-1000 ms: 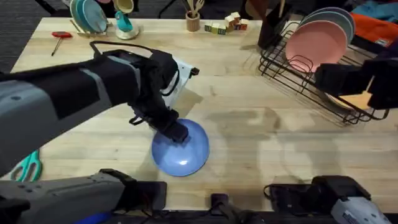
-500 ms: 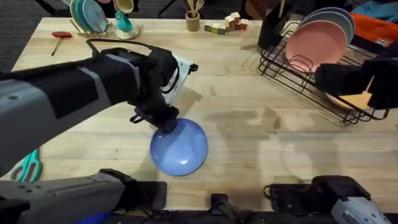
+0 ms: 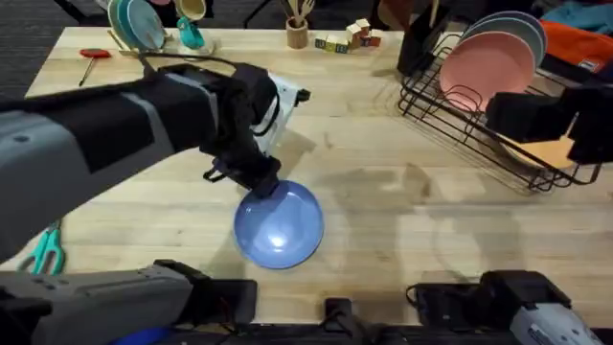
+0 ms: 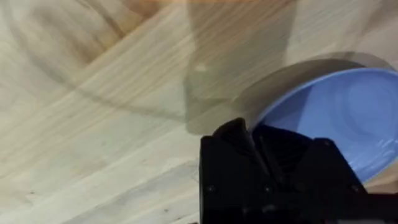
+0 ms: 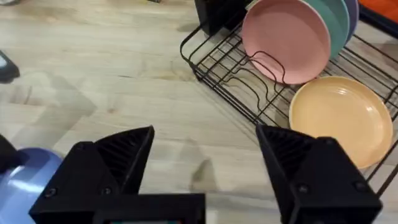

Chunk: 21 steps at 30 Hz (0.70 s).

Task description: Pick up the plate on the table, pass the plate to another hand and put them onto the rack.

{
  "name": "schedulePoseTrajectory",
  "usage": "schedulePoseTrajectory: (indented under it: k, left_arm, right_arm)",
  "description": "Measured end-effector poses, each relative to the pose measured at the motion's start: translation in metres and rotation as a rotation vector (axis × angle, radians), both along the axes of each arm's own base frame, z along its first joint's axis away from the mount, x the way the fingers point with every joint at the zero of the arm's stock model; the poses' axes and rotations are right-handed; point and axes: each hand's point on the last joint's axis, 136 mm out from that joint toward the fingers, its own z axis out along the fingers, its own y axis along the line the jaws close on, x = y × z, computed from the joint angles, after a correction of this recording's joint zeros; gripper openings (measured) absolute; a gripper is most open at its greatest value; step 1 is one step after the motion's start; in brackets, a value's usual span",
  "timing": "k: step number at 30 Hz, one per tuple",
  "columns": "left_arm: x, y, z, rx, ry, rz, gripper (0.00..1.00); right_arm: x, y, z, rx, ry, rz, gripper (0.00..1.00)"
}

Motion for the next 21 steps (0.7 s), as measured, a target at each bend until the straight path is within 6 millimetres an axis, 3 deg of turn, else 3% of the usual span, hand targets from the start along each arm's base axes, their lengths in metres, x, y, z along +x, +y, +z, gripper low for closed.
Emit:
schedulePoseTrajectory:
  k: [11,21]
  left_arm:
    - [0.038,-0.009,0.03,-0.036,-0.122,-0.023,0.041]
    - [0.066,0.021,0.045,-0.058,-0.179,0.141,0.041]
  right_arm:
    - [0.012,0.0,-0.014,0.001,0.067,0.0,0.996]
    - [0.02,0.0,-0.025,0.01,0.117,-0.007,0.995]
